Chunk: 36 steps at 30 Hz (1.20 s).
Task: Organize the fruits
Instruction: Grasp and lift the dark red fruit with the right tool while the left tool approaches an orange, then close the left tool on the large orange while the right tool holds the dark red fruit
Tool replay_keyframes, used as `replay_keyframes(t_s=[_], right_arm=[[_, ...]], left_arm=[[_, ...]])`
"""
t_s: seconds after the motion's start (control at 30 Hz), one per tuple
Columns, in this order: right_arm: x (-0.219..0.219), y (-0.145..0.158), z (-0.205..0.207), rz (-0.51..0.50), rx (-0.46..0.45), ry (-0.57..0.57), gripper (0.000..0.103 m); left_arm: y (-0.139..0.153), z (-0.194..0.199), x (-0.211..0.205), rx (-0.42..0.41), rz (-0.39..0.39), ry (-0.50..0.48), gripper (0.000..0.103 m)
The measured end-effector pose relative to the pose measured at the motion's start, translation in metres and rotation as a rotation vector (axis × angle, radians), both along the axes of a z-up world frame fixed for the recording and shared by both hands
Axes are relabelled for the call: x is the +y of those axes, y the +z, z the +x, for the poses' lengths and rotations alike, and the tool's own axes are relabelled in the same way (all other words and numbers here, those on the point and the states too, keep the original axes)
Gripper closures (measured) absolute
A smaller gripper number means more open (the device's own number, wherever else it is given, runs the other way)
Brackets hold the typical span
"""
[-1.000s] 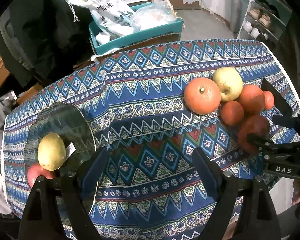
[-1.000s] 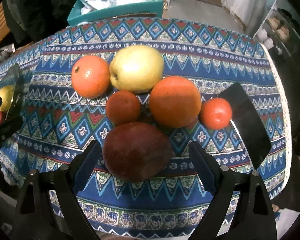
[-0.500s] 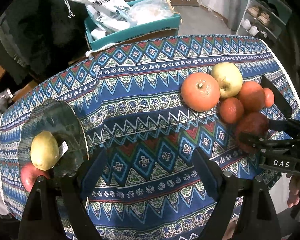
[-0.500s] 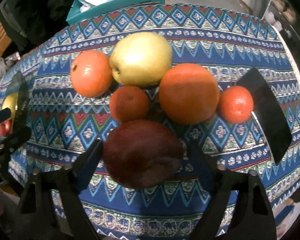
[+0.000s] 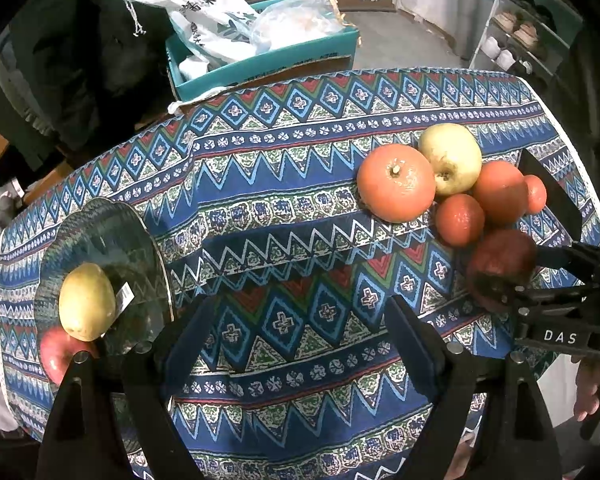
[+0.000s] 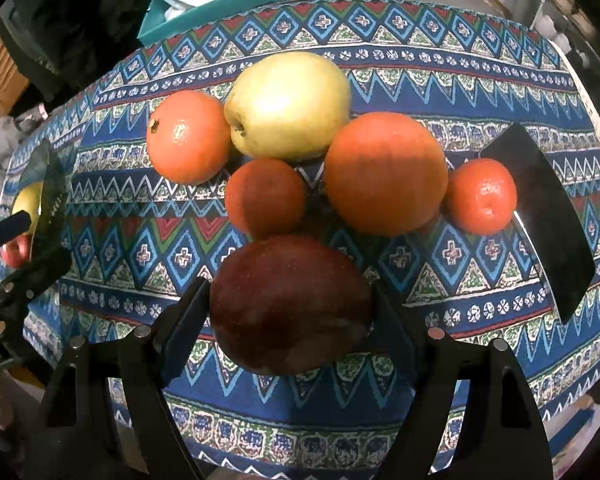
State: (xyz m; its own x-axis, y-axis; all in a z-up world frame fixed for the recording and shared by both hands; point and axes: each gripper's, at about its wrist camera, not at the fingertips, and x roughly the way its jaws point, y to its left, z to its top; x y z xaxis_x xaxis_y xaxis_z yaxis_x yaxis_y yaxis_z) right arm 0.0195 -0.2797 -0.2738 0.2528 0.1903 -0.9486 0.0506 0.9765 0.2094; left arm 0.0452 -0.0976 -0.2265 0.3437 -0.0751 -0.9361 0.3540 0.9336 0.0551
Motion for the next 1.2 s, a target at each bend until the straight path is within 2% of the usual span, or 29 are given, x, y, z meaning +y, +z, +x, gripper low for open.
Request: replay_keyframes(t_s=[0.17,0.3,0.63,0.93,1.2], right_arm=[[0.007,0.004,-0.003,-0.061,-0.022,0.02,0.024],[-0.002,0.021,-0.005,-0.073,-0.086,-0.01,0.024],[-0.031,0.054,0.005,-0.16,-0.215,-0.079,0.024],[-0.05,0.053,0.022,-0.162,-0.237,-0.11,0.024],[-0.056,0.054,0.032,-0.133,-0.243,-0.123,0.024]], left_arm=[[0.003,0.003,0.0,-0.008,-0.012,0.008,0.015],[0.005,0.011,-0.001,-0.015,-0.032,0.014,0.015],[0.004,0.038,-0.023,0.018,-0.132,0.006,0.015],[-0.01,0.057,-0.051,0.05,-0.153,-0.006,0.015],[-0.029,0.066,-0.074,0.092,-0.138,-0.032,0.015]])
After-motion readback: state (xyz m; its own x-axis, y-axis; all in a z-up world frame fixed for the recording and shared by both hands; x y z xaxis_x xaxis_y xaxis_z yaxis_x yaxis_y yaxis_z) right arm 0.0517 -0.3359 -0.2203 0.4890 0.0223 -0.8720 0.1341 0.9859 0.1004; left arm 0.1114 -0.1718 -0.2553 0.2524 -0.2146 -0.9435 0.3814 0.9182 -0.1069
